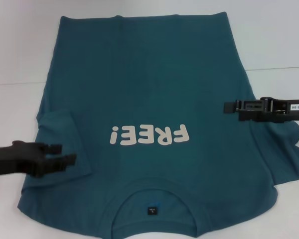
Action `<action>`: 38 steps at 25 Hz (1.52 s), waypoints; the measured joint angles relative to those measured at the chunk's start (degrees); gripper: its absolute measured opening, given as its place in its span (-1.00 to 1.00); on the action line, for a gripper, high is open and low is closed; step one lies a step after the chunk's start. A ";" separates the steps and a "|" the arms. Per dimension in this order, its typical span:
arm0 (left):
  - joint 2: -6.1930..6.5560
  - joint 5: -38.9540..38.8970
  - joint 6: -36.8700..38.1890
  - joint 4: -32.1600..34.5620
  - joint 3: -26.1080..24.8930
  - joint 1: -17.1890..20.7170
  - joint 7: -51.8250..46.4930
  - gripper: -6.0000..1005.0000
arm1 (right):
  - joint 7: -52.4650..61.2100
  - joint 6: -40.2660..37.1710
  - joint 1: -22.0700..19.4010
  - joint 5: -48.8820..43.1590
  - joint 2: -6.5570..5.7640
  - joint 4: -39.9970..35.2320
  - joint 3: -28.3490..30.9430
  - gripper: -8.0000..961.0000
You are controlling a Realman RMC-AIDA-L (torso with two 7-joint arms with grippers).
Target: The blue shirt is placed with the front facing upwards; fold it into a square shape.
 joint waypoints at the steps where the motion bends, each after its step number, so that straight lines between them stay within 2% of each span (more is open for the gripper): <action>1: -0.17 -2.24 0.16 1.04 1.65 1.87 1.23 0.10 | -0.39 -0.01 0.12 0.01 -0.01 -0.02 0.00 0.92; 4: 0.31 -7.58 0.49 0.71 4.59 5.25 1.08 0.10 | -1.10 0.20 0.27 0.09 -0.05 -0.15 0.31 0.92; 6: 0.27 -8.18 1.57 0.04 3.58 5.95 -0.53 0.10 | -2.03 0.40 0.29 0.12 -0.09 -0.16 0.61 0.92; 12: -0.02 -9.10 3.98 -5.02 2.89 6.42 -2.55 0.10 | -9.33 0.25 -0.85 2.97 0.22 -1.04 1.36 0.91; 14: -0.02 -10.07 5.07 -9.10 2.90 6.30 -4.23 0.10 | -12.80 0.09 -1.92 5.51 0.45 -1.17 1.52 0.91; 17: -0.06 -12.36 6.71 -11.26 2.91 6.49 -5.86 0.10 | -13.59 -0.02 -3.25 7.90 0.43 -1.50 1.70 0.91; 19: -0.07 -14.33 8.18 -12.27 2.85 6.73 -8.03 0.10 | -12.27 -0.08 -3.82 7.84 -0.57 -1.57 1.62 0.91; 21: -0.04 -15.46 9.01 -12.71 2.73 6.85 -10.96 0.10 | -9.45 0.08 -4.23 6.23 -2.23 -1.58 1.46 0.91; 24: 0.08 -15.99 9.30 -12.88 1.63 6.76 -16.25 0.10 | -2.79 0.35 -4.32 0.57 -4.57 -1.73 1.69 0.91; 26: 0.20 -16.00 9.07 -12.94 0.67 6.60 -17.70 0.10 | 1.34 0.02 -4.44 -2.98 -5.57 -3.25 1.99 0.91; 32: 0.60 -16.03 7.92 -14.00 -0.08 6.32 -18.10 0.10 | 9.94 -1.29 -6.28 -7.22 -6.23 -9.34 3.06 0.91; 38: 0.77 -16.07 6.62 -14.53 -0.08 5.86 -18.14 0.10 | 13.47 4.36 -4.74 -15.27 -5.84 -6.73 3.34 0.91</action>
